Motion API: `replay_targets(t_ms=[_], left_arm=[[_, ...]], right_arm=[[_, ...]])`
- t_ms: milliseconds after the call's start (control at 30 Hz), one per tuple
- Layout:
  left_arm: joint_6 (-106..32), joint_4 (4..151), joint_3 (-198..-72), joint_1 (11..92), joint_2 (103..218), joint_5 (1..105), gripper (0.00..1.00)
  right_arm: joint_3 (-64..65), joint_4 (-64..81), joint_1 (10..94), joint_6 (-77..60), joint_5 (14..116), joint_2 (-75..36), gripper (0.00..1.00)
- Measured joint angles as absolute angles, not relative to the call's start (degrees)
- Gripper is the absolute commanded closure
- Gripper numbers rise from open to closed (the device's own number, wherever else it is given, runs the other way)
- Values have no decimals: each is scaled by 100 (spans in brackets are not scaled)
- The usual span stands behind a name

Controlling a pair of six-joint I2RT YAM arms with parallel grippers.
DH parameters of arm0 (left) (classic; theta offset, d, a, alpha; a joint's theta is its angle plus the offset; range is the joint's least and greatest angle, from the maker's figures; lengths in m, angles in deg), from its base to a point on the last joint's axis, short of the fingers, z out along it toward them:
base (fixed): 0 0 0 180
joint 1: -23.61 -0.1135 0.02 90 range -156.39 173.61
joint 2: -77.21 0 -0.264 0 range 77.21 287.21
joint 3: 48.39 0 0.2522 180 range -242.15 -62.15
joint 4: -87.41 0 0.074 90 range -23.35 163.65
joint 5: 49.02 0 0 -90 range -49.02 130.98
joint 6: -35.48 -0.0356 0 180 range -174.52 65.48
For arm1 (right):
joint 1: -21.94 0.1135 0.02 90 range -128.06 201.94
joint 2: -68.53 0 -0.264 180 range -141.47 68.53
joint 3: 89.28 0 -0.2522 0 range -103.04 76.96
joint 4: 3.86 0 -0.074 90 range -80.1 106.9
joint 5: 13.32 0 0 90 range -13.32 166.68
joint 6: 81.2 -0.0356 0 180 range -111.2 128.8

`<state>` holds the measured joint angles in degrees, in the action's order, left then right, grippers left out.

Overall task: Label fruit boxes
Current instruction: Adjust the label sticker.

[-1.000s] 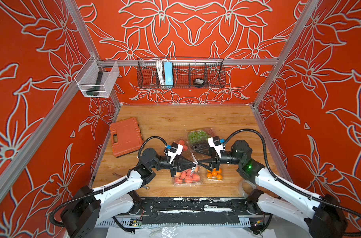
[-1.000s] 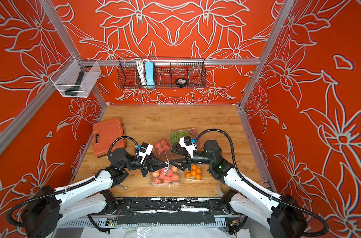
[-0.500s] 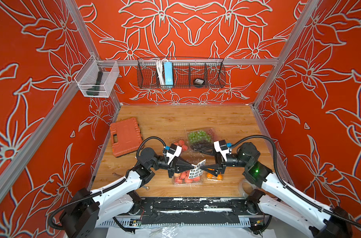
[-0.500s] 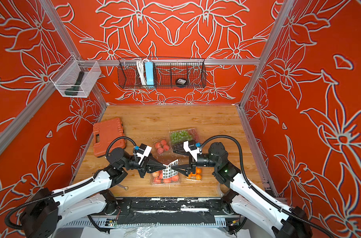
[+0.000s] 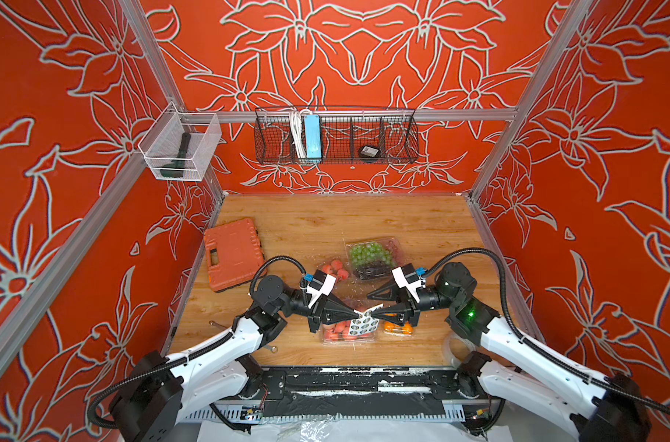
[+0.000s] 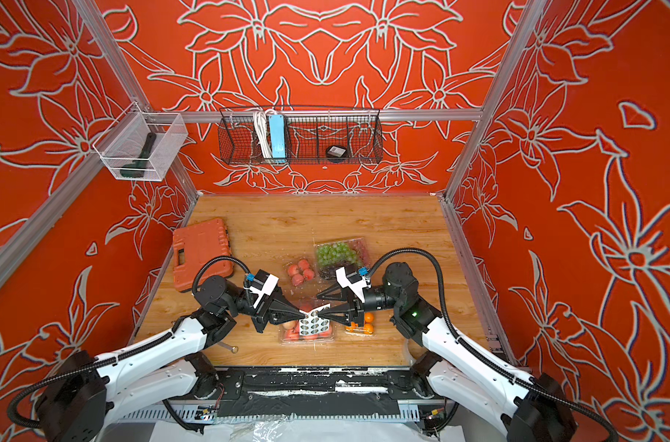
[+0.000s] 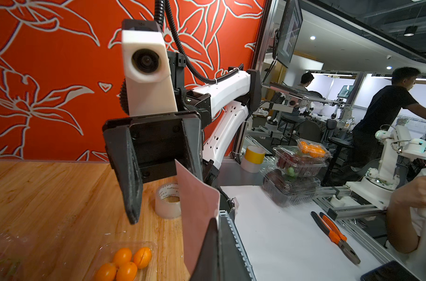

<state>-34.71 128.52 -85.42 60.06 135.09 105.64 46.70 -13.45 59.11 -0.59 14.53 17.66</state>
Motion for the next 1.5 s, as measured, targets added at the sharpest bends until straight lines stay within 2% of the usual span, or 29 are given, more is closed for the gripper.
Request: replay_targets(t_ms=[100, 167, 433, 1300, 1367, 1500], left_arm=[[-3467, 12854, -8542, 6006, 13579, 10564, 100], [-3454, 12863, -8542, 6006, 13588, 10564, 100], [-3414, 12900, -8550, 6041, 13686, 10568, 100], [-3646, 12745, -8671, 6137, 13837, 10505, 100], [-3716, 12635, -8671, 6139, 13826, 10450, 94], [-3880, 12386, -8666, 6150, 13704, 10265, 73]], right_arm=[[4670, -1417, 5911, -113, 1359, 1665, 65], [4670, -1450, 5911, -153, 1298, 1641, 78], [4670, -1513, 5915, -155, 1151, 1556, 99], [4670, -1448, 5915, -91, 1516, 1564, 100], [4670, -1415, 5915, -91, 1543, 1584, 100], [4670, -1382, 5915, -91, 1637, 1687, 100]])
